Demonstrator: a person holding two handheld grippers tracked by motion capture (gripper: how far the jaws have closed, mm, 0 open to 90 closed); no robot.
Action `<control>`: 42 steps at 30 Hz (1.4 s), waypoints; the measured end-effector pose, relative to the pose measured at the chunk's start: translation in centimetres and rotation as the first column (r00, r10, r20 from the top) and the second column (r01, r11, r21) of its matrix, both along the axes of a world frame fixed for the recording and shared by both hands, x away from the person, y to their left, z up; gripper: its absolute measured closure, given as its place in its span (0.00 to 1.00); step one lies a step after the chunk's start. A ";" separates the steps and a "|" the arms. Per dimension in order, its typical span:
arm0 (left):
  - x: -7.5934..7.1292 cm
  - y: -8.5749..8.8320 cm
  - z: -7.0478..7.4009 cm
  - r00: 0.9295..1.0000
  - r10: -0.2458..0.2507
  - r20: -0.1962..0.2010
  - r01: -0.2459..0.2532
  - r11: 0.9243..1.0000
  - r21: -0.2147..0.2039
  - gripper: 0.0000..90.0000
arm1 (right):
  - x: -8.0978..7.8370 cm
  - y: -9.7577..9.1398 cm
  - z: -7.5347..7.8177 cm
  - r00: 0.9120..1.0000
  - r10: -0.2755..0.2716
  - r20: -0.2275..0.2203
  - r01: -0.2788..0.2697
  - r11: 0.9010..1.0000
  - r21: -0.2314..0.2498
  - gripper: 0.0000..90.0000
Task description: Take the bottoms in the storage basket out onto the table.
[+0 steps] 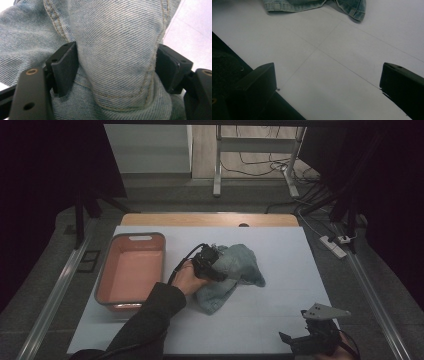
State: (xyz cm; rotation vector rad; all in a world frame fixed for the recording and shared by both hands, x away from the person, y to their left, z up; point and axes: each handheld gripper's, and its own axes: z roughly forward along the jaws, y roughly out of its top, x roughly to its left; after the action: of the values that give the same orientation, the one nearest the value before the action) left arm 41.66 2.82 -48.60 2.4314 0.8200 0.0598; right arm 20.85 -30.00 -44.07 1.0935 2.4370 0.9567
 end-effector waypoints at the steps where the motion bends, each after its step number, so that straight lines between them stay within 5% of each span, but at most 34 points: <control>1: 0.0 0.0 0.1 1.000 0.001 -0.002 -0.001 1.000 -0.003 0.27 | 0.0 0.0 0.0 1.000 0.000 0.000 0.000 1.000 0.000 0.01; 26: -0.5 -0.1 1.4 1.000 -0.014 0.019 0.014 1.000 -0.028 0.14 | 0.0 0.1 0.0 1.000 0.007 -0.002 -0.007 1.000 -0.010 0.01; 42: -0.9 -0.5 1.7 0.996 -0.084 0.016 0.084 0.996 -0.018 0.04 | 0.0 0.1 0.0 1.000 0.010 -0.005 -0.010 1.000 -0.013 0.01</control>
State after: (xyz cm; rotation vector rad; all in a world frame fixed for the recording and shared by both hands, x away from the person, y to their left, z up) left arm 40.76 2.36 -46.87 2.4414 0.7079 0.0388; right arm 20.85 -29.86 -44.12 1.0819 2.4508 0.9410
